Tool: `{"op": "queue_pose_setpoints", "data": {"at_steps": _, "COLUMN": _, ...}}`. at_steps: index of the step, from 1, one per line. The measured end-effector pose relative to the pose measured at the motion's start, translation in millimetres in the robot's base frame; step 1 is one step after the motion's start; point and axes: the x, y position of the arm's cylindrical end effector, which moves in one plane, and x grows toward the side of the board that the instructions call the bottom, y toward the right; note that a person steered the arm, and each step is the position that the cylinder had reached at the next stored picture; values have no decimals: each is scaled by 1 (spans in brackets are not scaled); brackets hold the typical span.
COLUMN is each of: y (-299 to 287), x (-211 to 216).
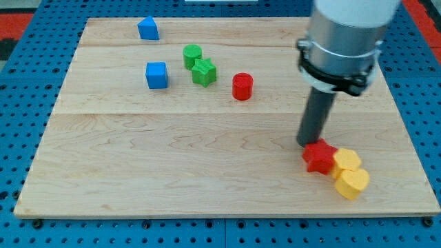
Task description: Push the red circle into the hexagon
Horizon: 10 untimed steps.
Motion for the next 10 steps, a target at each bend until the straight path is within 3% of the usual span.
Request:
{"op": "queue_pose_setpoints", "data": {"at_steps": 1, "y": -12, "x": -6}}
{"op": "queue_pose_setpoints", "data": {"at_steps": 3, "y": -17, "x": -84}}
{"op": "queue_pose_setpoints", "data": {"at_steps": 5, "y": -70, "x": -170}}
{"op": "queue_pose_setpoints", "data": {"at_steps": 6, "y": -139, "x": -191}}
{"op": "queue_pose_setpoints", "data": {"at_steps": 7, "y": -133, "x": -114}}
{"op": "queue_pose_setpoints", "data": {"at_steps": 8, "y": -47, "x": -84}}
{"op": "queue_pose_setpoints", "data": {"at_steps": 9, "y": -79, "x": -93}}
{"op": "queue_pose_setpoints", "data": {"at_steps": 10, "y": -72, "x": -123}}
